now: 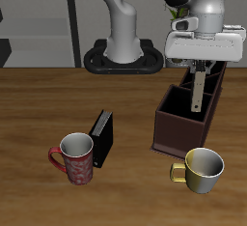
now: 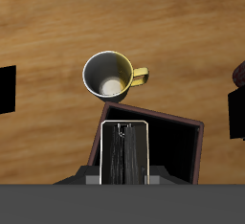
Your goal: Place the yellow book into the left desk caddy's right compartment and place the red mug into the left desk caddy's left compartment
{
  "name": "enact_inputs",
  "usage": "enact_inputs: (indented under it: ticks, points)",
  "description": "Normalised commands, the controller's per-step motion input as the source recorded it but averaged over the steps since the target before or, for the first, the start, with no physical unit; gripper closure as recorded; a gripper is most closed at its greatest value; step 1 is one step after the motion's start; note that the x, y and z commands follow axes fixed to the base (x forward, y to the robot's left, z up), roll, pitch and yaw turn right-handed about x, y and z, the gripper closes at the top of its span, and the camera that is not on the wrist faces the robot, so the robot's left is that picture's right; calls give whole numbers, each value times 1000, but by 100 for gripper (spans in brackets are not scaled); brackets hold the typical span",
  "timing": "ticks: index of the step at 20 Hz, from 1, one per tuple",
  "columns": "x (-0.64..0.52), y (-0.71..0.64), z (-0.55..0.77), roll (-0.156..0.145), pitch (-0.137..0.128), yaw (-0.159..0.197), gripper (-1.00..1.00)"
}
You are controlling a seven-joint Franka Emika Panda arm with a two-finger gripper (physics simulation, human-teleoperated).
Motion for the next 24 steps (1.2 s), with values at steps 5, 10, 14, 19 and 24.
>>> enact_inputs:
  ticks: [5,10,14,19,24]
  points:
    - [-29,56,-51,28,-2,16,100]
    - [10,25,-107,14,-1,-2,100]
    - [52,26,-70,4,0,1,100]
    - [141,-51,-132,-20,3,18,100]
    - [90,-19,-152,-2,15,8,100]
